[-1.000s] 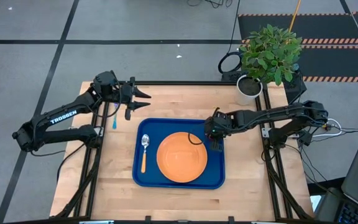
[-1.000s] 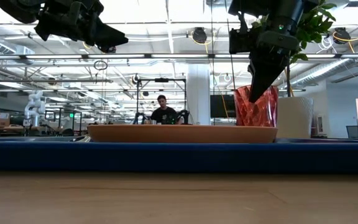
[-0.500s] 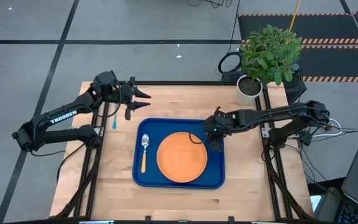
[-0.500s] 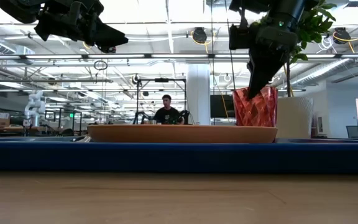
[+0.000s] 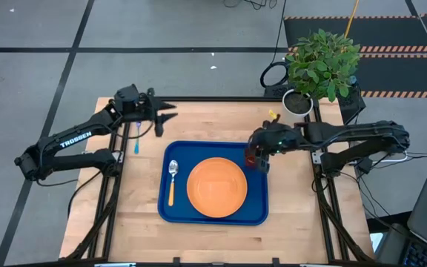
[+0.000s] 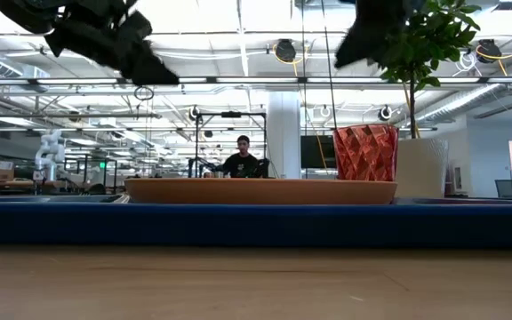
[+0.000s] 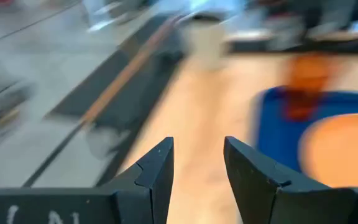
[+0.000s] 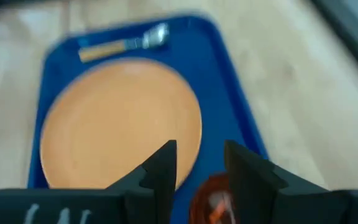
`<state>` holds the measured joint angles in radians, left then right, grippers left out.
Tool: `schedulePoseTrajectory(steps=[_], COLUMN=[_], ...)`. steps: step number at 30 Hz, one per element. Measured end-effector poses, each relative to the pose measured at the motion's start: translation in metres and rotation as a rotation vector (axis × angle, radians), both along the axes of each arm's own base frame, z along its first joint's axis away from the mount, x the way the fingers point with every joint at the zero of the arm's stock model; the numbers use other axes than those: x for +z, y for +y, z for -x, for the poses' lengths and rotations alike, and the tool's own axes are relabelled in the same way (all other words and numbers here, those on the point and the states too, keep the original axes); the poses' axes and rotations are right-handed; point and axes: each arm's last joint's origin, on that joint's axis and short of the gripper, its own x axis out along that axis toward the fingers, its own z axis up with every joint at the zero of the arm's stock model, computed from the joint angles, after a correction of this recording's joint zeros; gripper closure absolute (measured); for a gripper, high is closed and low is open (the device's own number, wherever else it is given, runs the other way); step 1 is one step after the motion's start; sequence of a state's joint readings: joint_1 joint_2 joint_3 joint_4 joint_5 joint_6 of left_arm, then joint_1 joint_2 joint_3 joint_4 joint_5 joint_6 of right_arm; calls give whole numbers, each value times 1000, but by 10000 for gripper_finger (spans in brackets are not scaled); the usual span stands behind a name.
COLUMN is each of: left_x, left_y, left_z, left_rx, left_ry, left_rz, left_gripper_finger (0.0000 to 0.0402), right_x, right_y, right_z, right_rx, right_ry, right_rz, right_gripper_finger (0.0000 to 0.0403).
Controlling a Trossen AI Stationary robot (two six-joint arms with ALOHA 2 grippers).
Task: Pick and place plate/cup/fork/spoon on tray
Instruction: Put the blue fork on the blue serving tray to the left of the orange plate
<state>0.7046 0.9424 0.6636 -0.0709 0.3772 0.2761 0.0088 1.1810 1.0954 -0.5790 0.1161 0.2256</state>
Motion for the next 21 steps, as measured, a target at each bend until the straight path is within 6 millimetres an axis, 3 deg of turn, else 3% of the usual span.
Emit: schedulePoseTrajectory(steps=[4, 12, 17, 21], left_x=[-5, -1, -14, -22], left_y=[7, 9, 2, -3], left_z=[6, 19, 31, 38], left_rx=[327, 774, 916, 981], left_ry=[66, 150, 275, 348], left_rz=[34, 175, 300, 372], left_gripper_finger=[257, 257, 257, 257], right_x=[6, -36, -48, -50], right_y=[0, -6, -13, -12], right_z=[1, 2, 12, 18], right_rx=[-43, -178, -388, -442], right_ry=[-90, -59, -1, -2], right_rz=[125, 346, 544, 596], right_gripper_finger=[277, 277, 277, 277])
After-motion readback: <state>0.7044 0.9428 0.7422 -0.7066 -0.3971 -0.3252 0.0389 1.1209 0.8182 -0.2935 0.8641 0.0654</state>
